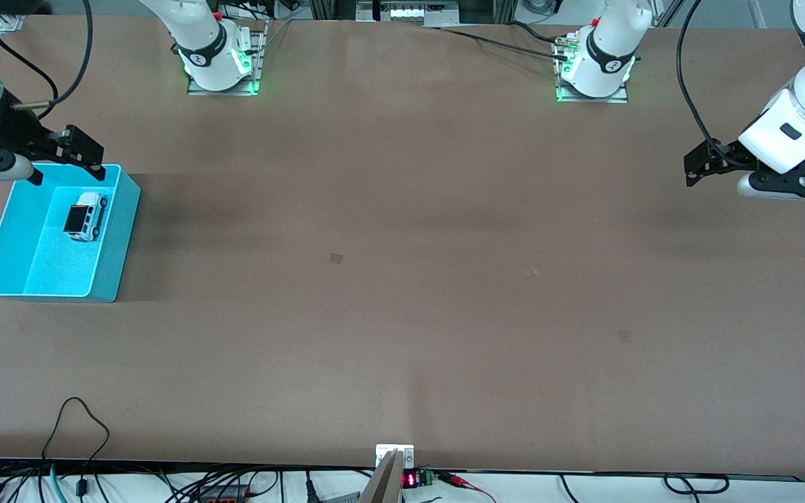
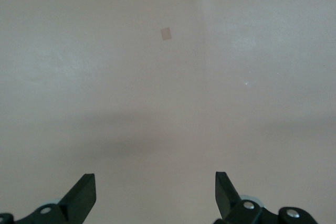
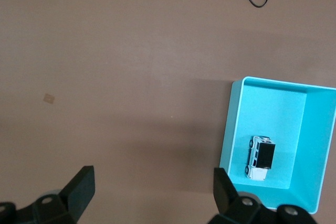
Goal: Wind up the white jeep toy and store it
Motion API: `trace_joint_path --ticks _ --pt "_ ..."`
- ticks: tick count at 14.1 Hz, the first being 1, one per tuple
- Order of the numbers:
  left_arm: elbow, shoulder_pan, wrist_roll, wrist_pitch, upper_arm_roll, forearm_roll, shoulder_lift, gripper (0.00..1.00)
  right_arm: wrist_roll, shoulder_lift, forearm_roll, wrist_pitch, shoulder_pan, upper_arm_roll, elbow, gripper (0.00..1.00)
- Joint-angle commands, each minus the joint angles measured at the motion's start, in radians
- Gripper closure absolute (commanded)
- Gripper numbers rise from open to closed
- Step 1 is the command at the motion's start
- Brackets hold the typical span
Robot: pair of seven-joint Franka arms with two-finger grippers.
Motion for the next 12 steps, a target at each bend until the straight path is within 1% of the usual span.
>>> trace_joint_path --ticks 1,2,3,4,6,9,11,12 --pt "0.01 0.0 0.021 -0.019 -0.004 0.004 -0.008 0.0 0.016 -0.022 0.03 -0.08 -0.039 0.015 0.035 0.0" --pt "0.01 0.002 0.019 -0.02 -0.004 0.004 -0.009 0.0 0.018 -0.033 0.068 -0.077 -0.048 0.015 0.03 0.0" --pt "0.01 0.002 0.021 -0.02 -0.004 0.004 -0.008 0.0 0.044 -0.036 0.079 -0.073 -0.05 0.018 0.03 0.0" --pt "0.011 0.002 0.021 -0.02 -0.004 0.004 -0.008 0.0 0.082 -0.037 0.081 -0.065 -0.048 0.02 0.03 0.0" --pt "0.01 0.002 0.021 -0.02 -0.004 0.004 -0.008 0.0 0.046 -0.03 0.078 -0.074 -0.048 0.02 0.037 0.0" --pt "0.011 0.0 0.021 -0.02 -0.004 0.004 -0.008 0.0 0.068 -0.028 0.07 -0.083 -0.042 0.033 0.033 0.0" --pt "0.013 0.002 0.024 -0.02 -0.002 0.002 -0.009 0.0 0.058 -0.007 0.082 -0.088 -0.045 0.029 0.055 0.0" --pt "0.017 0.002 0.056 -0.023 -0.001 0.002 -0.009 0.0 0.056 -0.007 0.076 -0.089 -0.045 0.029 0.058 0.0"
